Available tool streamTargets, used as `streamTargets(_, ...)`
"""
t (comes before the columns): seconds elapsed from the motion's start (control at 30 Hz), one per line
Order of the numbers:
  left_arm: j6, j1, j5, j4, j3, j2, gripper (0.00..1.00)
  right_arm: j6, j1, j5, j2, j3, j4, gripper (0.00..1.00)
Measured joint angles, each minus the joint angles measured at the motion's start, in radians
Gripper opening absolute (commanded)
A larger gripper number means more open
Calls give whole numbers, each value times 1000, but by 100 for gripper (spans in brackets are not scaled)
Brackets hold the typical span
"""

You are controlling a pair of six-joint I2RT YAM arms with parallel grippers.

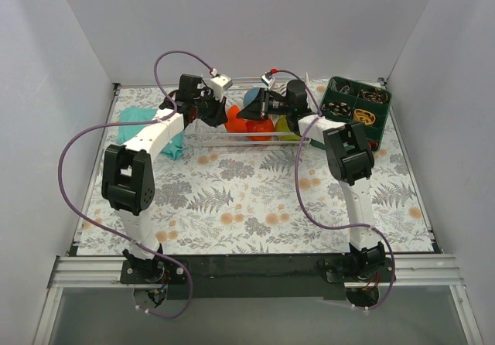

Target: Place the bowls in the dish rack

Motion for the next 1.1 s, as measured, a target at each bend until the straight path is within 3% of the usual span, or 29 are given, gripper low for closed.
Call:
streamTargets(0.6, 22, -2, -103, 8, -15, 30, 0, -60, 2, 19, 2, -2, 5, 9)
streamTargets(0.77, 21, -2, -103, 28, -23, 32, 0, -88, 1, 23, -3, -16, 6, 20)
streamTargets(0.93, 10, -4, -103, 82, -29, 63, 0, -145, -13, 21, -40, -81, -29, 41)
streamTargets(1.1, -3, -13, -105, 114, -30, 137, 0, -198, -35, 19, -69, -126, -85, 47)
